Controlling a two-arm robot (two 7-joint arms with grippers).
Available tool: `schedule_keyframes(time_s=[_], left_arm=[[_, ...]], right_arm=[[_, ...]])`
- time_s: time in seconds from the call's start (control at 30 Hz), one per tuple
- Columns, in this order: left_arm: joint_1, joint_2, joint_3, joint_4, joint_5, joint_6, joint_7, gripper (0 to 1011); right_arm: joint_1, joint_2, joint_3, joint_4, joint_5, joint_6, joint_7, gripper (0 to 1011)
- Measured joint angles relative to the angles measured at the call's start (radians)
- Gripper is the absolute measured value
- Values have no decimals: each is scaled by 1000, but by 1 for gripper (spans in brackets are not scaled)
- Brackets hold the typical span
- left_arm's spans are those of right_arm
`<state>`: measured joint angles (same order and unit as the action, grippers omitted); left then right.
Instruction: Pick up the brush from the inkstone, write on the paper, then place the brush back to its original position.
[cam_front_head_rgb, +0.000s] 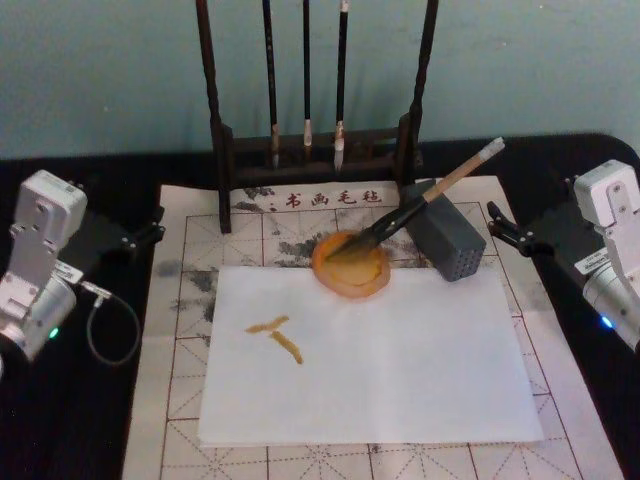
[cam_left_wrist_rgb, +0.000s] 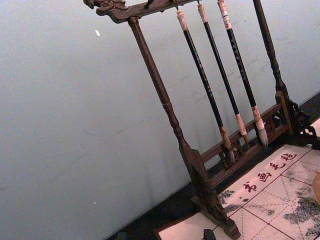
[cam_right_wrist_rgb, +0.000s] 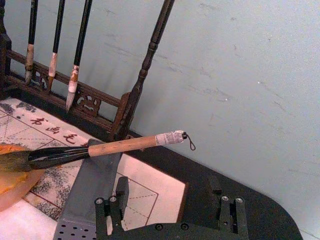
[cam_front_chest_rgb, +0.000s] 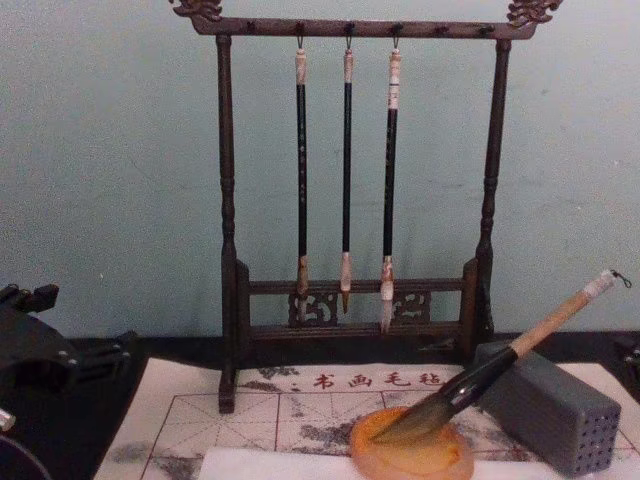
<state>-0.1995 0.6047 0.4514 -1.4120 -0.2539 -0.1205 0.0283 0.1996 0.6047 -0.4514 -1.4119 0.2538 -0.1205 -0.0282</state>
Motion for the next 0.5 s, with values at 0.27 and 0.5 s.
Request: schedule_keyframes(time_s=[0.27, 0.5], left_arm=[[0, 0, 0, 0, 0, 0, 0, 1001], [0, 0, 0, 0, 0, 0, 0, 1001]], right_arm=[[0, 0, 0, 0, 0, 0, 0, 1002], [0, 0, 0, 0, 0, 0, 0, 1003]])
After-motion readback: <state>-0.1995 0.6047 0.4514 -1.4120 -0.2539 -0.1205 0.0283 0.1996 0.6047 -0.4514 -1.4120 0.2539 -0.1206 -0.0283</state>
